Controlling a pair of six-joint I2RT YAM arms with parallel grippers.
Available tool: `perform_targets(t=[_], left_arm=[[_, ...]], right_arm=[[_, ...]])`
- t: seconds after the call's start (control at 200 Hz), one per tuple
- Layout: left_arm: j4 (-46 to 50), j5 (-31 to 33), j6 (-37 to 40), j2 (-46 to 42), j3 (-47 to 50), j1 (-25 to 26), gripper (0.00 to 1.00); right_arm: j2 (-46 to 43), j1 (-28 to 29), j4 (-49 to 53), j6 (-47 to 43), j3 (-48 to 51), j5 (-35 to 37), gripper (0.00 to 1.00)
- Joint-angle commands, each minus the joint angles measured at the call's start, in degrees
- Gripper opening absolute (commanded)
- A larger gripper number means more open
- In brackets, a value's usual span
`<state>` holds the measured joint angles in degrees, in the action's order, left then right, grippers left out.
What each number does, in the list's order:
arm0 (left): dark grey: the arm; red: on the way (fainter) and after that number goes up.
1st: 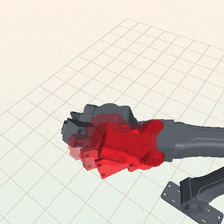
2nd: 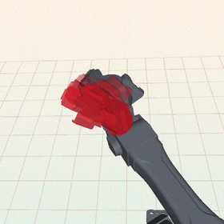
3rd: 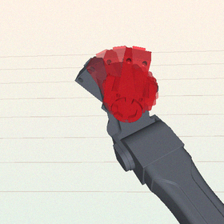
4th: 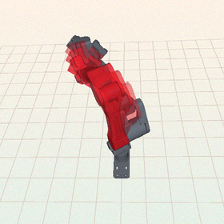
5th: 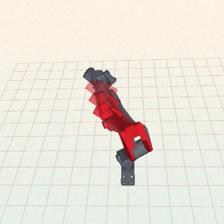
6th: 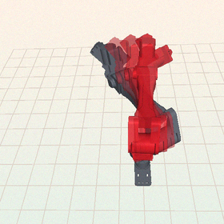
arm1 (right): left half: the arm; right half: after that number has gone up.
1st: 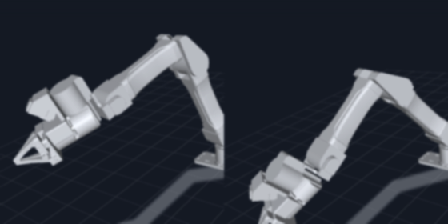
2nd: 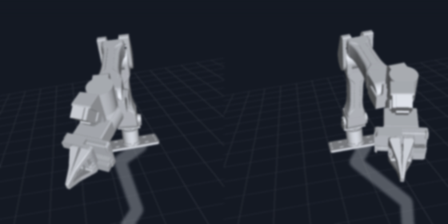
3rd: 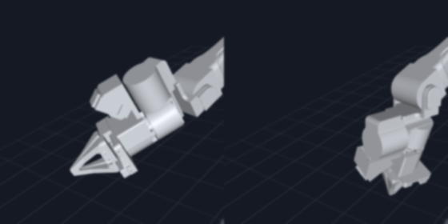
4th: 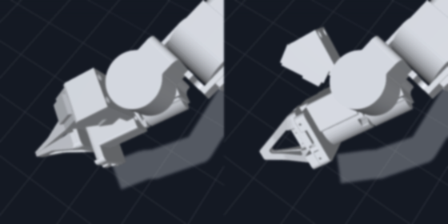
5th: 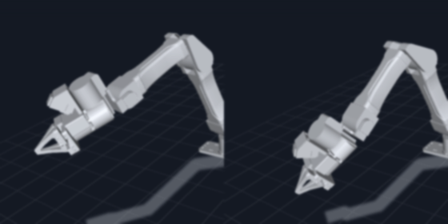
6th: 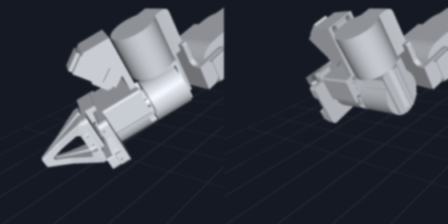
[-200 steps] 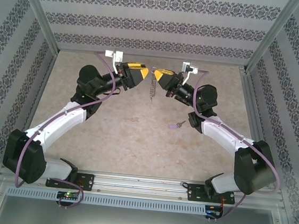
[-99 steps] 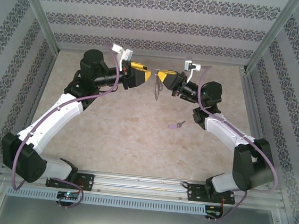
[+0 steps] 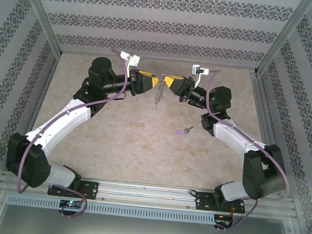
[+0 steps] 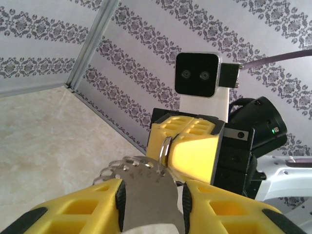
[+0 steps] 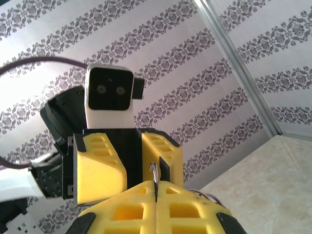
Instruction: Put the keys on the keyring
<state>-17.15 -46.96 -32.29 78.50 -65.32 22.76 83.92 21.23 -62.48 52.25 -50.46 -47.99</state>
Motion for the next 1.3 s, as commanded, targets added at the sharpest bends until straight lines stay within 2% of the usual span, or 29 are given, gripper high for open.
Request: perform_targets(t=[0.0, 0.16, 0.34, 1.299], left_arm=[[-14.57, 2.77, -9.44, -0.02, 3.11, -0.18, 0.36], [-26.09, 4.26, -16.19, 1.26, 6.40, -0.18, 0.35], [-30.93, 4.53, -18.85, 2.61, 7.05, 0.17, 0.35], [-32.60, 3.54, -19.21, 6.76, 5.28, 2.82, 0.36]], right_arm=[[-0.86, 0.54, -4.58, 0.92, 1.06, 4.08, 0.00], [-1.39, 1.80, -5.01, 0.38, 1.79, 7.52, 0.00], [-1.24, 2.36, -5.46, 0.39, 2.20, 10.48, 0.00], [1.88, 3.81, -8.10, 2.10, 1.15, 11.07, 0.00]])
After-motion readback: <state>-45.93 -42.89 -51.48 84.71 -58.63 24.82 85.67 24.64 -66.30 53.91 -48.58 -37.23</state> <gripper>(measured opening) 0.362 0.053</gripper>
